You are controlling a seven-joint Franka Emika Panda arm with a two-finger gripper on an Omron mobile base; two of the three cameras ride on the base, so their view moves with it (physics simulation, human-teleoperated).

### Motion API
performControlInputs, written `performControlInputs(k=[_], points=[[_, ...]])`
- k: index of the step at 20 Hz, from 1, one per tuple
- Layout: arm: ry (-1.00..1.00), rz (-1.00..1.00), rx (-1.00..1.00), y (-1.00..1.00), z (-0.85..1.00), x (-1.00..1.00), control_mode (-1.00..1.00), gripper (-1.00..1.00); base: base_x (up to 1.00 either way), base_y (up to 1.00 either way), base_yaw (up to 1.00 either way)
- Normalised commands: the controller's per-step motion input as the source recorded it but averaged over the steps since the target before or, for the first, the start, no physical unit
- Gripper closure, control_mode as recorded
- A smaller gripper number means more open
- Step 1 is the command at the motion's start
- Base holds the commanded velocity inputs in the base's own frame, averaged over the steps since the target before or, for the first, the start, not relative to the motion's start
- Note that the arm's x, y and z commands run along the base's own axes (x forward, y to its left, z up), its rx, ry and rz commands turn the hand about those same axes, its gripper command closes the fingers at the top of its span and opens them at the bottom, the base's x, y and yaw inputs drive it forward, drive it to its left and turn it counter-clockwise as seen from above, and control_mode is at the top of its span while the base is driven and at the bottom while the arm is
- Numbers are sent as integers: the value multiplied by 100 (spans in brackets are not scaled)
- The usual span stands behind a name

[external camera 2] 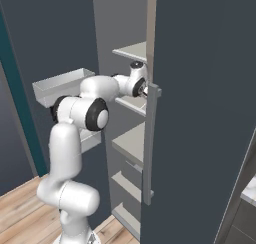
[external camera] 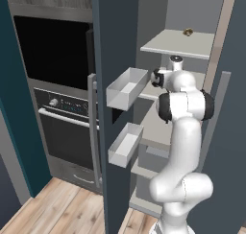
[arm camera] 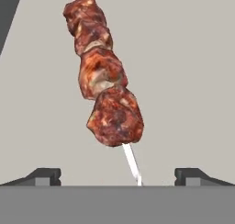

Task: Store the kebab skewer in the freezer for long-term storage. Close the freezer door after placing the cooked food.

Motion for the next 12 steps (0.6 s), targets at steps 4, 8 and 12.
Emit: performControlInputs(k=[4, 8, 12], points=[[0, 1, -1, 28, 0, -61, -100, -100, 0, 0, 0], [-1, 0, -2, 30, 0, -65, -100, -100, 0, 0, 0], [-3, 0, -2, 31, 8, -73, -100, -100, 0, 0, 0]])
